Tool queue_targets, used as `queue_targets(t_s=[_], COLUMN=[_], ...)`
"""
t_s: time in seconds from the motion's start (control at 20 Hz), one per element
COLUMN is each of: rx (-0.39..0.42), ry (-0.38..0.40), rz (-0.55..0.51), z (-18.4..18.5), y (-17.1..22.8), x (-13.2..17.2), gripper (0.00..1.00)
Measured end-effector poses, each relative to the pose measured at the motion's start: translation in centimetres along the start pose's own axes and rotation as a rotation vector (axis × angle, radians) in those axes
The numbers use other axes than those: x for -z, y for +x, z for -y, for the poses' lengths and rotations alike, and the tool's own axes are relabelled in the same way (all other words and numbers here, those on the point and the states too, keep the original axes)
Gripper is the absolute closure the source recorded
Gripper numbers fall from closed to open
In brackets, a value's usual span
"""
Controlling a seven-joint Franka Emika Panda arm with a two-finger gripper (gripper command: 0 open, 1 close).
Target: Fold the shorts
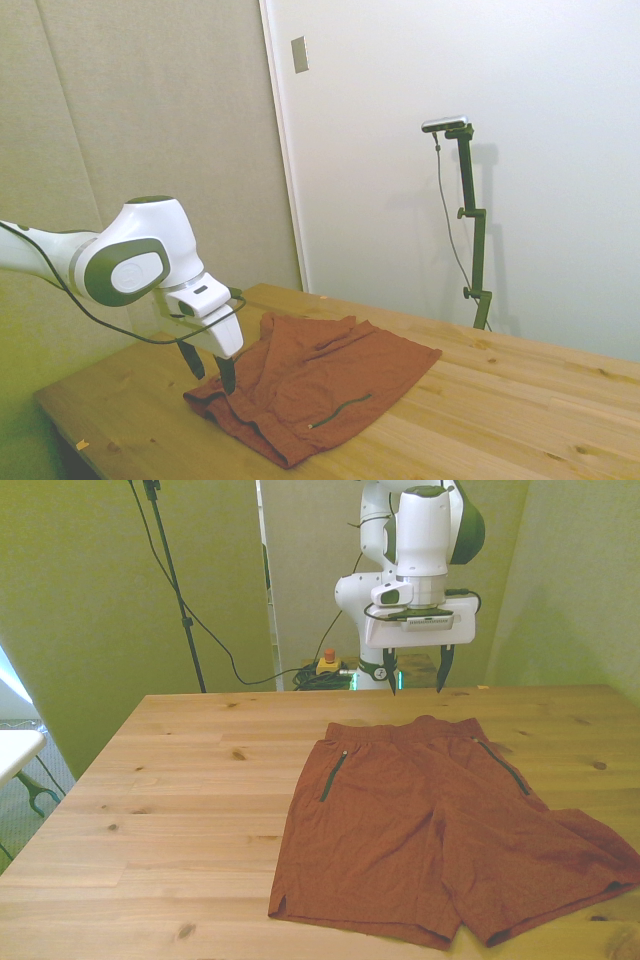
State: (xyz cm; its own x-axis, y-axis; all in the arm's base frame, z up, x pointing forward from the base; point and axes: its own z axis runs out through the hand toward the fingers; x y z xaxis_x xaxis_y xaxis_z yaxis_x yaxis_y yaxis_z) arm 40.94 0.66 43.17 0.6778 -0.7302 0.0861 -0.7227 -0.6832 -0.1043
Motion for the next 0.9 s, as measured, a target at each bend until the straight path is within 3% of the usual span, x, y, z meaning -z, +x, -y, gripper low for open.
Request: queue_targets(t_s=[0.1, 0.2, 0.55, 0.7, 0.9], rx=[0.009, 0.063, 0.222, 0.283, 0.348], ry=[-0.01, -0.074, -0.245, -0.336, -0.381], rz=[-0.007, -0.075, -0.278, -0.337, -0.344], z=[0.0, 0.4, 5.7, 8.7, 12.8], y=[0.0, -0.3, -5.4, -7.8, -10.5], x=[-0.1, -0.1, -0.4, -1.8, -4.4], gripper=[0.0, 0.0, 0.0, 0.0, 0.0])
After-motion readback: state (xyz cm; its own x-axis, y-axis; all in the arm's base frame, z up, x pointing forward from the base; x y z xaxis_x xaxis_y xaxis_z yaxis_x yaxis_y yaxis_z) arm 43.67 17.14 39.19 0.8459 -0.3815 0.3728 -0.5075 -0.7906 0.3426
